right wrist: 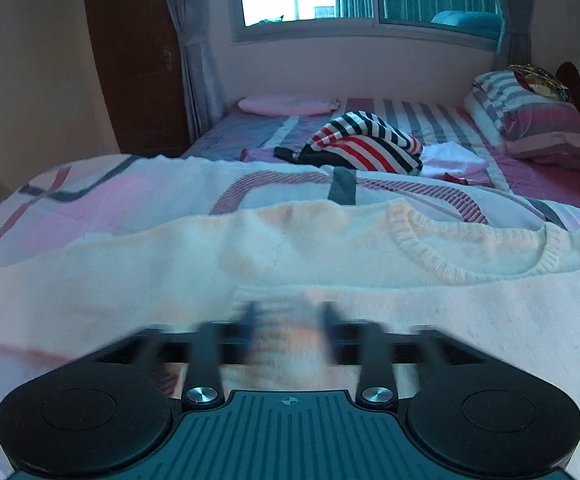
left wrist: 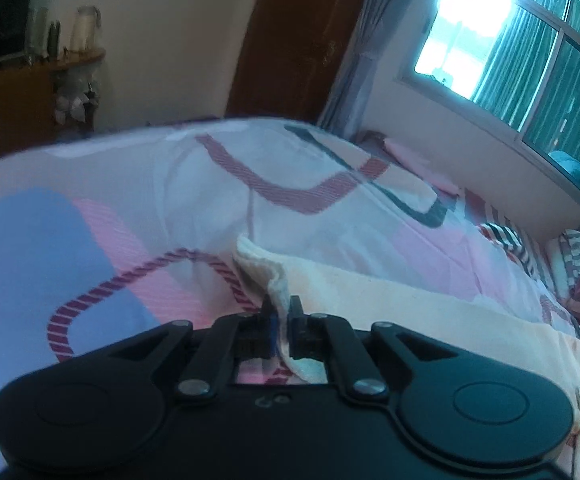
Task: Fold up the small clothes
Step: 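Carry the cuff toward the sweater body with the left tool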
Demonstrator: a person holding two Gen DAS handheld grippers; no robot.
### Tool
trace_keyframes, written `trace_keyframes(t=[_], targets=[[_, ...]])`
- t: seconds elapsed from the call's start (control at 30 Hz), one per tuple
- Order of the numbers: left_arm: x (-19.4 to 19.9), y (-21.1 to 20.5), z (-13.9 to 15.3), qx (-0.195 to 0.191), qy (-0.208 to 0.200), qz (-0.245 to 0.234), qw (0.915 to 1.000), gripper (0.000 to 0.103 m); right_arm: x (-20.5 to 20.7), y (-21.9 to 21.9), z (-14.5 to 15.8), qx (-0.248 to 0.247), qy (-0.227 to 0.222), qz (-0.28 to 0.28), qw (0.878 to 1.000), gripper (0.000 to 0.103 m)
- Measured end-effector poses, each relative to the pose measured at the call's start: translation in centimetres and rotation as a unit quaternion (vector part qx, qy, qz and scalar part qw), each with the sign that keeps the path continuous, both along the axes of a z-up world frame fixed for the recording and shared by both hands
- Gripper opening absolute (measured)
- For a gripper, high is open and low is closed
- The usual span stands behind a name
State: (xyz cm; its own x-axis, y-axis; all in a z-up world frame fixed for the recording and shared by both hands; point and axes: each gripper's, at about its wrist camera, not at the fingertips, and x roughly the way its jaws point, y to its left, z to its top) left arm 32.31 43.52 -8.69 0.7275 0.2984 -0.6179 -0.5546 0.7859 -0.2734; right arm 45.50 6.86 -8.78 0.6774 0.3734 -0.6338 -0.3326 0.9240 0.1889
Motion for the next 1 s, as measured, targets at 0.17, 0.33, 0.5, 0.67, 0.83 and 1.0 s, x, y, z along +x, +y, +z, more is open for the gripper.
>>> trace_keyframes(t=[0.17, 0.33, 0.5, 0.67, 0.83, 1.0], targets=[[0.2, 0.1, -0.4, -0.006, 0.001, -0.012, 0.9999, 0.006, 0.7, 1.7, -1.0, -0.037, 0.004, 0.016, 0.999, 0.052], [-0.1, 0.1, -0.3, -0.004, -0.013, -0.001, 0.9999, 0.004, 1.0, 1.6, -0.7, -0.019, -0.022, -0.01, 1.0, 0.008], [0.0, 0.4, -0.7, -0.015, -0.012, -0.009, 0.9998, 0.004, 2.6, 2.7, -1.3, -0.01, 0.009, -0.011, 1.0, 0.03], [0.0, 0.7, -0.8, -0.022, -0.014, -0.016, 0.9995, 0.005, -0.7, 2.6, 0.1, -0.009, -0.055, 0.006, 0.998, 0.059], [0.1, 0.3, -0.6, -0.016, -0.009, -0.017, 0.9997, 0.005, -0.3, 1.5, -1.1, 0.015, 0.01, -0.002, 1.0, 0.017], [0.1, 0.1, -0.6, -0.013, -0.006, -0.017, 0.9998, 0.005, -1.1, 0.4, 0.0, 0.043, -0.022, -0.041, 0.998, 0.017]])
